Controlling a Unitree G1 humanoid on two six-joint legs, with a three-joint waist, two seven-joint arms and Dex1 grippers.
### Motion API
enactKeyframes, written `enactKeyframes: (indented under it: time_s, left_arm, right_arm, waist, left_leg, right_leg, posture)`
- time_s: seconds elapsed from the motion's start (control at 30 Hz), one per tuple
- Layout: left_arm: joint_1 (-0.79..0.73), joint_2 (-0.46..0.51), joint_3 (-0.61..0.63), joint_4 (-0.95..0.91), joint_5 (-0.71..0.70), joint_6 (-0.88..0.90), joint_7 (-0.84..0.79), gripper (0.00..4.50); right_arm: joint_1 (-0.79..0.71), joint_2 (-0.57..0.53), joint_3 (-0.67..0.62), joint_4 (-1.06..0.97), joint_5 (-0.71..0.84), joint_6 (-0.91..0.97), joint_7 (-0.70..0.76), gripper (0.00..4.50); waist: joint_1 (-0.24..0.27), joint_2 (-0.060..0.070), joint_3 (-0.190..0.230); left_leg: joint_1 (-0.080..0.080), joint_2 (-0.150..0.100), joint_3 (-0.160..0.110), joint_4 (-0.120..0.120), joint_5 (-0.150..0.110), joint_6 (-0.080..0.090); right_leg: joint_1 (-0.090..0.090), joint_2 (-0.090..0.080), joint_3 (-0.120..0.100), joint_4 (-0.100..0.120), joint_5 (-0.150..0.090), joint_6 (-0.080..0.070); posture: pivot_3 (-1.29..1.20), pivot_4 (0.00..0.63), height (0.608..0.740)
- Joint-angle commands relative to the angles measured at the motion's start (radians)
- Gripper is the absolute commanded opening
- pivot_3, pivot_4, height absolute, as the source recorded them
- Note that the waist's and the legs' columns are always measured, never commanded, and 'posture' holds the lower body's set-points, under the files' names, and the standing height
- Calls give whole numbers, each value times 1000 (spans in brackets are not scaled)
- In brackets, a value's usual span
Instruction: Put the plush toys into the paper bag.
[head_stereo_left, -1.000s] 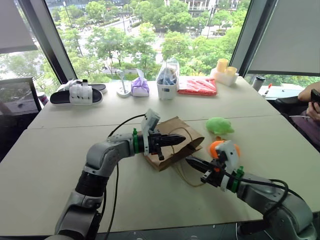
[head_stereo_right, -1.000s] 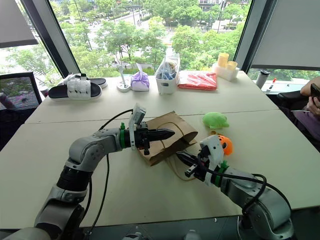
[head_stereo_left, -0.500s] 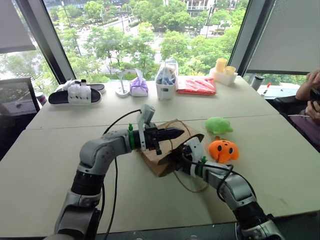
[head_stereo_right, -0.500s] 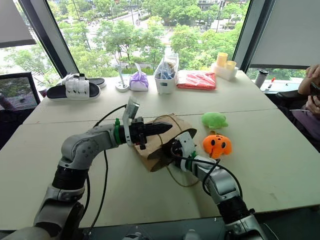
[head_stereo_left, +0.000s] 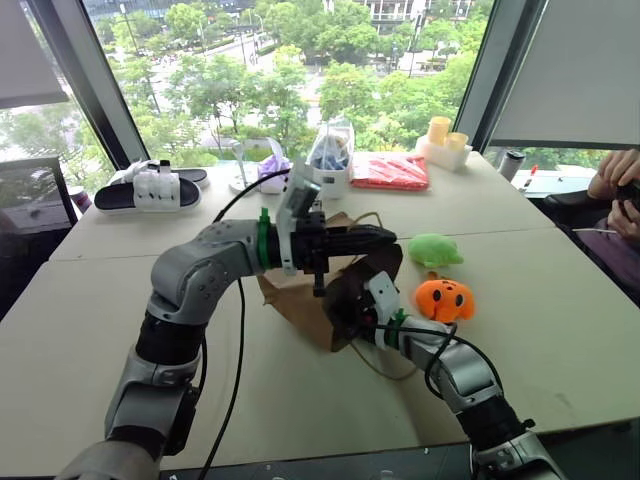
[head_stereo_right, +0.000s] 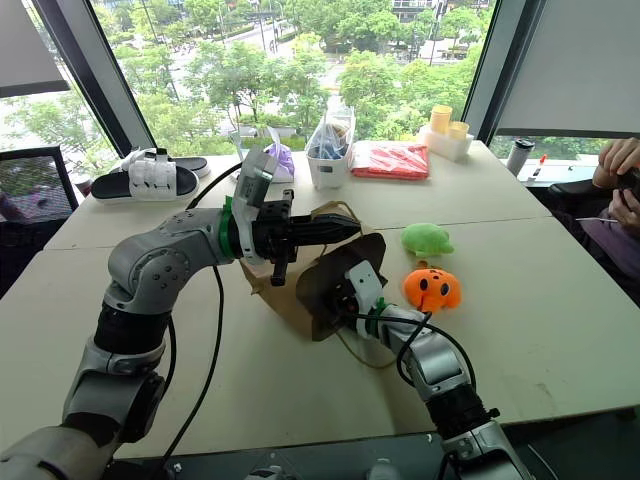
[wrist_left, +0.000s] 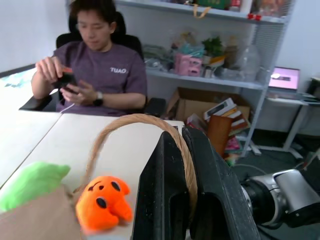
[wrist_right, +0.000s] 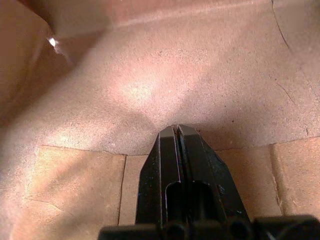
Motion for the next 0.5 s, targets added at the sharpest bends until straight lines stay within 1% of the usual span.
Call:
enactKeyframes:
  time_s: [0.03,0.13,0.2,0.37,0.5]
  left_arm:
    - [-13,-24,28,-16,-47,9,18,32]
    - [-5,-15,12,-8,-26,0,13,32]
    - [5,-8,2,17,6,-17,15,32]
    - [7,-6,-5,122,85,-81,21,32]
    - [13,-11,-4,196,125,-122,6,32]
  right_arm:
    - [23,12,11,10,-20,28,3,0]
    - [25,24,4,7,-22,23,0,0]
    - [26,33,-23,-23,-10,10,-4,0]
    - [60,30,-105,-201,36,-5,-10,0]
    - [104,2,-167,-403,124,84,-1,0]
  waist:
    - [0,0,0]
    - [-1,0,0]
    - [-2,0,0]
    - [3,0,0]
    - [5,0,0]
  left_leg:
    - [0,0,0,0,0,0]
    - [0,0,0,0,0,0]
    - [0,0,0,0,0,0]
    - [0,0,0,0,0,0]
    - [-1,0,0,0,0,0]
  right_leg:
    - [0,0,0,0,0,0]
    - [0,0,0,0,0,0]
    - [0,0,1,0,0,0]
    - [-1,0,1,0,0,0]
    - [-2,0,2,1,0,0]
  posture:
    - [0,150,740]
    - [0,150,740]
    - [0,150,740]
    - [0,150,740]
    - [0,150,740]
